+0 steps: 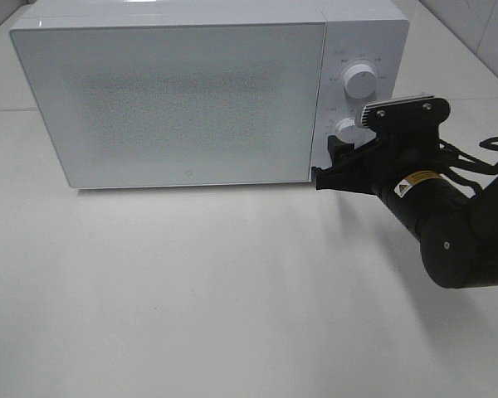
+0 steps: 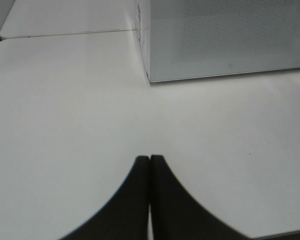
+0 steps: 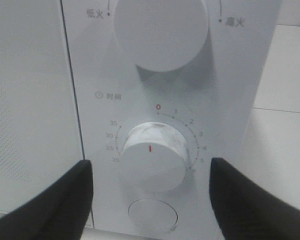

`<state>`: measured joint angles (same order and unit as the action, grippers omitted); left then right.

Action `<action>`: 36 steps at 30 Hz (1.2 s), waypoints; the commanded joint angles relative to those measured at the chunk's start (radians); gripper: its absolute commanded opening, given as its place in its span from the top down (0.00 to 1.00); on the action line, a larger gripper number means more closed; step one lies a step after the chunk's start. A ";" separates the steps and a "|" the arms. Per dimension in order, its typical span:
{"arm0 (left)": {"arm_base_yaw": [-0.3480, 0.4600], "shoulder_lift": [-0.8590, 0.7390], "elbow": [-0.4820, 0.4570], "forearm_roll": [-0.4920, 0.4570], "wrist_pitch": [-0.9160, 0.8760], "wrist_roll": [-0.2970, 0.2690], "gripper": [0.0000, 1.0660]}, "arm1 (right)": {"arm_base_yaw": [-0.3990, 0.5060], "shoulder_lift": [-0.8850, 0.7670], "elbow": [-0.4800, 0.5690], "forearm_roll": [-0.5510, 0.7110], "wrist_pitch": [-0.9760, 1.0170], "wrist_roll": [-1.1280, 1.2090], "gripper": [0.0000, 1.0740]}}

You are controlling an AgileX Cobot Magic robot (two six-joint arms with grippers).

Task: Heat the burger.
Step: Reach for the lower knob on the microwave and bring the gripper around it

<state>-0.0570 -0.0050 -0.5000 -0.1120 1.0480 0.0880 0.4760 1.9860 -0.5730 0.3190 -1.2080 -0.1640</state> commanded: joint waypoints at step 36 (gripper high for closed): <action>0.002 -0.020 0.003 0.000 -0.011 -0.007 1.00 | 0.001 0.078 -0.101 0.022 -0.022 -0.023 0.40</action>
<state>-0.0570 -0.0050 -0.5000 -0.1120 1.0480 0.0880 0.4760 2.0630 -0.6580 0.3460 -1.2040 -0.1740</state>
